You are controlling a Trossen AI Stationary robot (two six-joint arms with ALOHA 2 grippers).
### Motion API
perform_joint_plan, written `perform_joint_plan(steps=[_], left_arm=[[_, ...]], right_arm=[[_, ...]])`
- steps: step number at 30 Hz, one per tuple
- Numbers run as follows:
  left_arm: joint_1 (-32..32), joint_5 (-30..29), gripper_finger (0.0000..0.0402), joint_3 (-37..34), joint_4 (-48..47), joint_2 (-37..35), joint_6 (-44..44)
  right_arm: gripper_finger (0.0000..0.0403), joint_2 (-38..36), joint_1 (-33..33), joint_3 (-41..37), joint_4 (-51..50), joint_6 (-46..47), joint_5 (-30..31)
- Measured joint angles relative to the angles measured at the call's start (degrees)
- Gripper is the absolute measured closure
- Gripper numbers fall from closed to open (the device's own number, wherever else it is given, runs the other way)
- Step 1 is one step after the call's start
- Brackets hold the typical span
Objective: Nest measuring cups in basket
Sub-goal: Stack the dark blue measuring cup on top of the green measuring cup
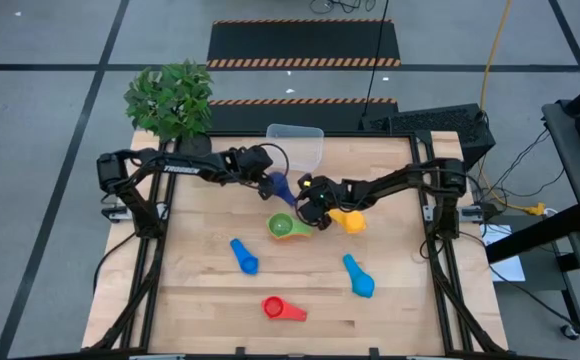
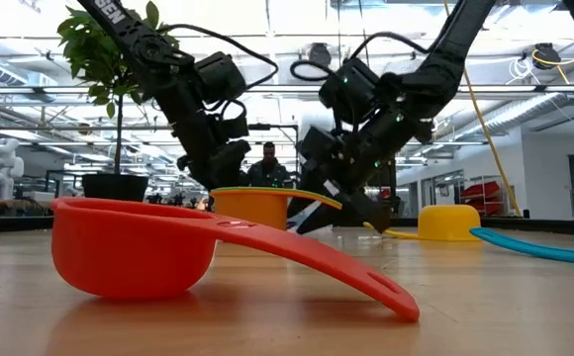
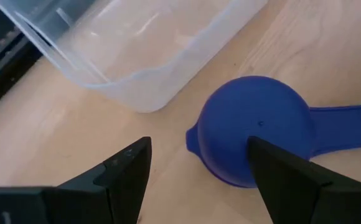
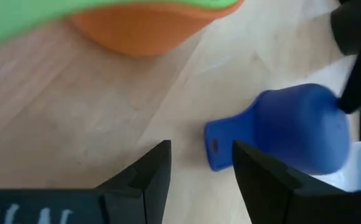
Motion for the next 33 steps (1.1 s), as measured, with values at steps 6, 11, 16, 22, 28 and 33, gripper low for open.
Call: perform_joint_plan(steps=[6,11,16,22,28,33], left_arm=[[-0.1,4.7,0.0135,0.0,0.1,0.0,-0.4],[-0.2,5.4,0.0135,0.0,-0.1,0.0,-0.4],[-0.2,5.5,0.0135,0.0,-0.2,0.0,-0.4],[-0.2,5.4,0.0135,0.0,-0.3,0.0,-0.4],[-0.2,5.5,0.0135,0.0,-0.2,0.0,-0.5],[-1.5,6.2,0.0135,-0.3,-1.4,-3.1,-0.6]], right_arm=[[0.0241,3.6,0.0,0.3,3.6,0.6,3.0],[0.0243,3.9,0.1,0.2,3.1,0.8,4.0],[0.0269,3.7,0.1,0.1,3.4,1.1,4.3],[0.0342,3.7,0.1,0.0,4.0,1.4,4.3],[0.0394,3.2,0.1,0.0,4.2,1.2,4.6],[0.0397,1.3,0.2,-0.1,3.0,2.8,7.0]])
